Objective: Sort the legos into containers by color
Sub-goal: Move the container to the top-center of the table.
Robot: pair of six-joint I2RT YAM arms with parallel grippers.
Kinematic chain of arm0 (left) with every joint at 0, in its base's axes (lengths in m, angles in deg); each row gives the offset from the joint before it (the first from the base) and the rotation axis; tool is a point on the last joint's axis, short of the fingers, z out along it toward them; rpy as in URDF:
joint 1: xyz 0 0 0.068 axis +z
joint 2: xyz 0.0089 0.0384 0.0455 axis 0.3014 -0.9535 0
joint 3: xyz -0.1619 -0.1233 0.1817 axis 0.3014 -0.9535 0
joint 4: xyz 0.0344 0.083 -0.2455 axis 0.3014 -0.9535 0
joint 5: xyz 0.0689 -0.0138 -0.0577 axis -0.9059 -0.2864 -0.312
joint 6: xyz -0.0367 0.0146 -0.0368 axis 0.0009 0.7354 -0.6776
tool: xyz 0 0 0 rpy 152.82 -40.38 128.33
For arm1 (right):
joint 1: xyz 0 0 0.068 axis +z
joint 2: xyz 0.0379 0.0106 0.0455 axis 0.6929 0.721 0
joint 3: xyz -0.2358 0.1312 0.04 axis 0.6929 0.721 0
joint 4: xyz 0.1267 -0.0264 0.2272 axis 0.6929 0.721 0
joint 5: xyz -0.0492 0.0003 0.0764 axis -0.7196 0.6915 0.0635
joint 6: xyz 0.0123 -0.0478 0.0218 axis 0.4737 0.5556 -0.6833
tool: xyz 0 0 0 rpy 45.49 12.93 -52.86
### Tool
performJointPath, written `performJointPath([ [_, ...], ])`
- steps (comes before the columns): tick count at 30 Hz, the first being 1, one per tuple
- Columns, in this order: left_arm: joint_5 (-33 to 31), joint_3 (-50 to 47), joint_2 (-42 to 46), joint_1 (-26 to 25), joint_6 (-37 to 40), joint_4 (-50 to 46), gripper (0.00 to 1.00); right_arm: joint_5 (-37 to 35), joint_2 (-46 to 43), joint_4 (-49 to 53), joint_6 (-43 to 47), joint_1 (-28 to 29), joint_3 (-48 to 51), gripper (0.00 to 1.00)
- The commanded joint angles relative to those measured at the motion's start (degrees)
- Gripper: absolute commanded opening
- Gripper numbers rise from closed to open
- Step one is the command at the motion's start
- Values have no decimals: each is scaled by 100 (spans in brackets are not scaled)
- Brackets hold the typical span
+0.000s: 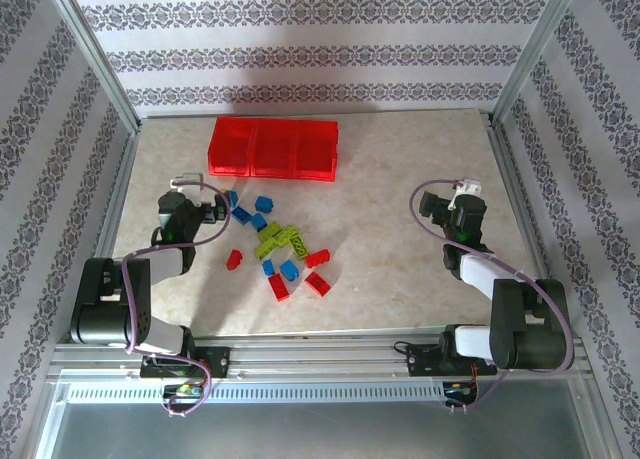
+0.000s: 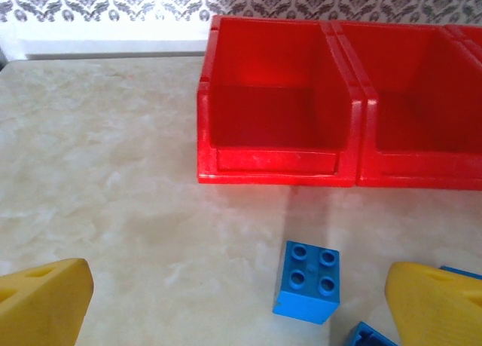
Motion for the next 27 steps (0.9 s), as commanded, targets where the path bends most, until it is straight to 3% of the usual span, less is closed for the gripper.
performJointPath([
  [1, -478, 426, 227, 1, -312, -937, 100, -85, -67, 65, -97, -46, -97, 98],
  [9, -782, 2444, -644, 1, -1431, -2257, 100, -135, -129, 523, -141, -38, -309, 98],
  [18, -816, 4725, -2438, -4, -1692, -3681, 100, -146, -398, 841, -220, -29, -394, 98],
  [21, -882, 5233, -2937, 1, -1645, -3976, 86, -128, -533, 941, -237, -29, -399, 98],
  [27, -969, 6007, -3677, 1, -1457, -4391, 74, -42, -893, 1091, -237, -19, -374, 98],
])
